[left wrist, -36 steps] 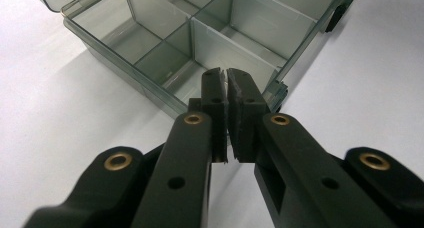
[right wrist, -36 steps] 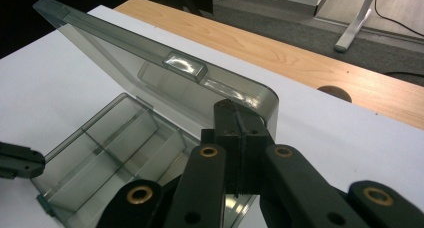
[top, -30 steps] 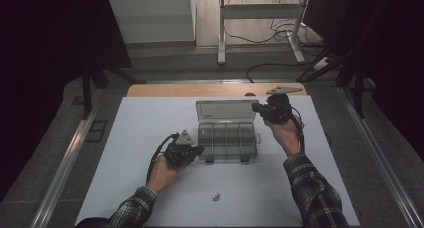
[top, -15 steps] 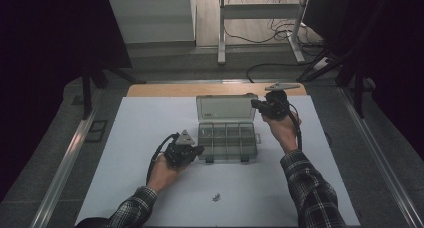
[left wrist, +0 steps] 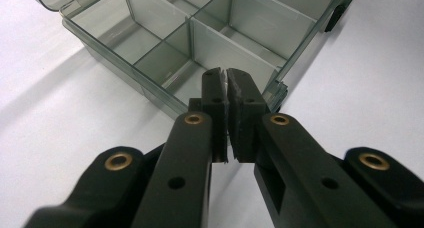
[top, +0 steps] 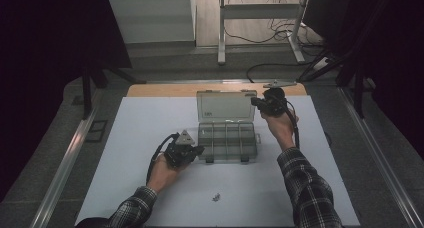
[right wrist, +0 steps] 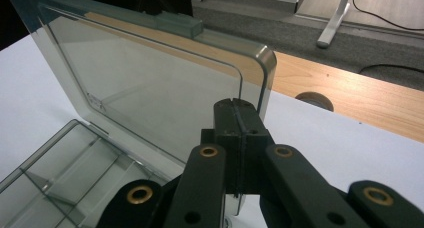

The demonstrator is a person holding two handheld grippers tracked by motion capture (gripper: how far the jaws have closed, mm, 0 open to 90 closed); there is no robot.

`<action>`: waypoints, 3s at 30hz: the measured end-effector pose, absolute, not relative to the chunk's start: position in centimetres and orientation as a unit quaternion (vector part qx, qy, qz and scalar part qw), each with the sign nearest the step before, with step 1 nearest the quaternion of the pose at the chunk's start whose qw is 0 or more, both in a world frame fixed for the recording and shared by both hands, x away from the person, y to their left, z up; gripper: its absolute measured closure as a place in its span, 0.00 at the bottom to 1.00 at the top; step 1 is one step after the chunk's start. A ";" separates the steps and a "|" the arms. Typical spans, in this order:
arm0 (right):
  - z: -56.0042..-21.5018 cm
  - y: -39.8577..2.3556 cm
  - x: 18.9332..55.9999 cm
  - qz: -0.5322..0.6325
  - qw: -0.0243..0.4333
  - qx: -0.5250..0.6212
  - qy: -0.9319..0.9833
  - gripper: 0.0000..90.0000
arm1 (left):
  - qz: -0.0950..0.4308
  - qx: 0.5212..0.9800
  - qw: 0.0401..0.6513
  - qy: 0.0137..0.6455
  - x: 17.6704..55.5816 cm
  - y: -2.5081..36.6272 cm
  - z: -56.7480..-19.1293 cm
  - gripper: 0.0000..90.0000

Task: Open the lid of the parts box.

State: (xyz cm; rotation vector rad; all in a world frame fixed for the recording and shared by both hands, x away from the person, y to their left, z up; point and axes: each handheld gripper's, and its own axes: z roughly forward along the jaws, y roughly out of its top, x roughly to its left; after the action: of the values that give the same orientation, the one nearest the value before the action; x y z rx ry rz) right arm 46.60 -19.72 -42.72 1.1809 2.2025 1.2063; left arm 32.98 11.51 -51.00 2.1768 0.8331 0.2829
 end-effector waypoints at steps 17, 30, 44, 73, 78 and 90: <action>-44.2 -19.8 48.3 0.410 0.184 0.440 0.777 0.99 | 0.112 0.855 0.386 0.327 33.0 11.5 -51.0 0.96; -45.0 -19.5 48.4 0.399 0.174 0.442 0.784 0.99 | 0.111 0.854 0.388 0.328 33.0 11.5 -51.0 0.96; -44.2 -19.7 47.2 0.402 0.172 0.424 0.793 0.98 | 0.104 0.851 0.394 0.333 33.1 11.6 -51.1 0.95; -42.9 -20.1 44.4 0.413 0.165 0.402 0.800 0.85 | 0.107 0.839 0.403 0.348 33.1 11.7 -50.8 0.80; -42.5 -20.0 43.8 0.410 0.167 0.397 0.804 0.79 | 0.109 0.836 0.406 0.352 33.1 11.8 -50.6 0.73; -42.3 -19.9 42.2 0.408 0.169 0.381 0.812 0.66 | 0.101 0.828 0.417 0.360 33.0 12.1 -49.6 0.58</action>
State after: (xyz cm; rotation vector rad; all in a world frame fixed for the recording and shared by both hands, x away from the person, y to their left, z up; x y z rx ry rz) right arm 42.20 -19.87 -42.27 1.0821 2.3092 1.1603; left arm 33.04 12.14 -49.58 2.0786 0.9037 0.2539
